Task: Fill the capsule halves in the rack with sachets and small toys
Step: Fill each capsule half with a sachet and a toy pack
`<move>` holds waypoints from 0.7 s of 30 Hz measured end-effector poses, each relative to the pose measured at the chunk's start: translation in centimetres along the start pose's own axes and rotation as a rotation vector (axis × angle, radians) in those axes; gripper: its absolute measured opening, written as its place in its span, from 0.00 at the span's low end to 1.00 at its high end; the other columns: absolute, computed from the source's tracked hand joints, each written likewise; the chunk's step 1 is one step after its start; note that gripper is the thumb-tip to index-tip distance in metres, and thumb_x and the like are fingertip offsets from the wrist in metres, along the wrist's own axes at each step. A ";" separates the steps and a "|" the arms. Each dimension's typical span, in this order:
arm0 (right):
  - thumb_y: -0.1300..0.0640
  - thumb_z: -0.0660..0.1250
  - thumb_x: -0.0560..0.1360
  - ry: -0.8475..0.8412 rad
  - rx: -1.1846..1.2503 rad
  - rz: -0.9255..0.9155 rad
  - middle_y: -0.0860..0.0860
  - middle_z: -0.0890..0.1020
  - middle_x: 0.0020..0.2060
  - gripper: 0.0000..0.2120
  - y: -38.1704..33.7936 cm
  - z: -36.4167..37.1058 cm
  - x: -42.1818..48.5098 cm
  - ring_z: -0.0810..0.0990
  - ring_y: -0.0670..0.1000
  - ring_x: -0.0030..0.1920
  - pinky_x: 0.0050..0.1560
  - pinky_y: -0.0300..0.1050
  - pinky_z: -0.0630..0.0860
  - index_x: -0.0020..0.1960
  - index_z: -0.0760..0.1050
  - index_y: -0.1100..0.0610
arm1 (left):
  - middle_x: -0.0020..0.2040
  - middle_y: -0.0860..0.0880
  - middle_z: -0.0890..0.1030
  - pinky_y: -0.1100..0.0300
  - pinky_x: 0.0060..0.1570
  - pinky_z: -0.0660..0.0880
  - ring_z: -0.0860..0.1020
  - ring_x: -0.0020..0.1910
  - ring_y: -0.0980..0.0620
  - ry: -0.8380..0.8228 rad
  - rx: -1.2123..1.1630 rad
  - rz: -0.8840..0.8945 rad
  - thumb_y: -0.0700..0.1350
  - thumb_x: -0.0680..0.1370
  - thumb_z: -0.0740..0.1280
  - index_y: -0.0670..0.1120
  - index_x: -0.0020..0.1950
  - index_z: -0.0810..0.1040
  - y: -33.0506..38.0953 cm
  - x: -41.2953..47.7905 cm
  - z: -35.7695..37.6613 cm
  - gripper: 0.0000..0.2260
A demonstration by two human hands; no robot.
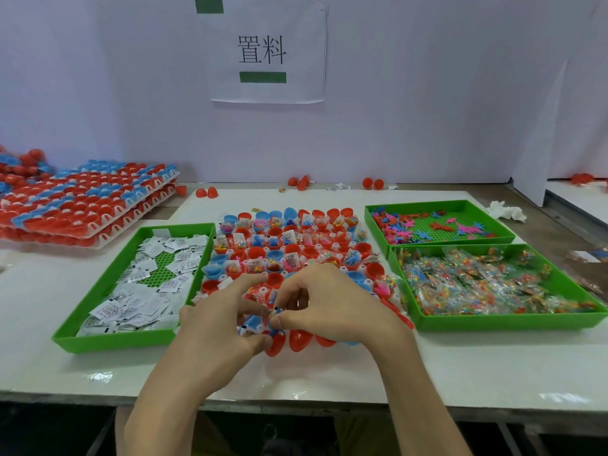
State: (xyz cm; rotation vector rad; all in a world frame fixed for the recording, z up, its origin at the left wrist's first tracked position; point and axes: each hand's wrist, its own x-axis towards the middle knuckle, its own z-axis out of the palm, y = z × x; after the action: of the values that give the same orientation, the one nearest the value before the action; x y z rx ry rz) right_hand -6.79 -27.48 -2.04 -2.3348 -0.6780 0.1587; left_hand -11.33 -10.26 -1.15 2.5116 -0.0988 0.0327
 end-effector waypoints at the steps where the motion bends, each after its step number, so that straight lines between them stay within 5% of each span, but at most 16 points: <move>1: 0.49 0.74 0.74 0.007 -0.007 0.000 0.40 0.78 0.34 0.03 0.0 0.0 0.0 0.75 0.34 0.36 0.31 0.29 0.70 0.44 0.82 0.47 | 0.44 0.67 0.78 0.44 0.68 0.64 0.75 0.56 0.56 0.000 0.000 0.001 0.47 0.72 0.77 0.66 0.69 0.64 0.0 0.0 0.0 0.33; 10: 0.49 0.73 0.75 -0.003 -0.012 0.002 0.42 0.79 0.36 0.05 0.1 0.0 0.0 0.76 0.40 0.35 0.31 0.30 0.71 0.47 0.83 0.50 | 0.48 0.64 0.78 0.52 0.63 0.57 0.73 0.60 0.58 -0.016 0.044 0.005 0.48 0.74 0.74 0.65 0.69 0.64 0.2 0.0 0.2 0.29; 15: 0.50 0.73 0.75 0.020 0.004 0.007 0.42 0.79 0.37 0.05 0.2 0.0 0.1 0.78 0.43 0.38 0.35 0.34 0.73 0.48 0.82 0.50 | 0.45 0.67 0.76 0.55 0.56 0.54 0.71 0.56 0.60 -0.017 0.051 0.025 0.48 0.75 0.73 0.68 0.60 0.63 0.0 0.2 0.2 0.25; 21: 0.50 0.74 0.74 -0.015 -0.029 -0.003 0.42 0.79 0.36 0.04 0.2 -0.1 0.1 0.78 0.42 0.37 0.33 0.33 0.72 0.46 0.82 0.49 | 0.49 0.67 0.78 0.52 0.60 0.55 0.72 0.62 0.60 -0.032 0.074 0.020 0.48 0.75 0.73 0.64 0.62 0.67 0.0 0.2 0.1 0.22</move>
State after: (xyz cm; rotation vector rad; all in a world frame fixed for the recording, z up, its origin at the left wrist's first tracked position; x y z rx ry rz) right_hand -6.64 -27.63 -2.03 -2.3621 -0.6957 0.1661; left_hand -11.11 -10.34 -1.27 2.5858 -0.1379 0.0038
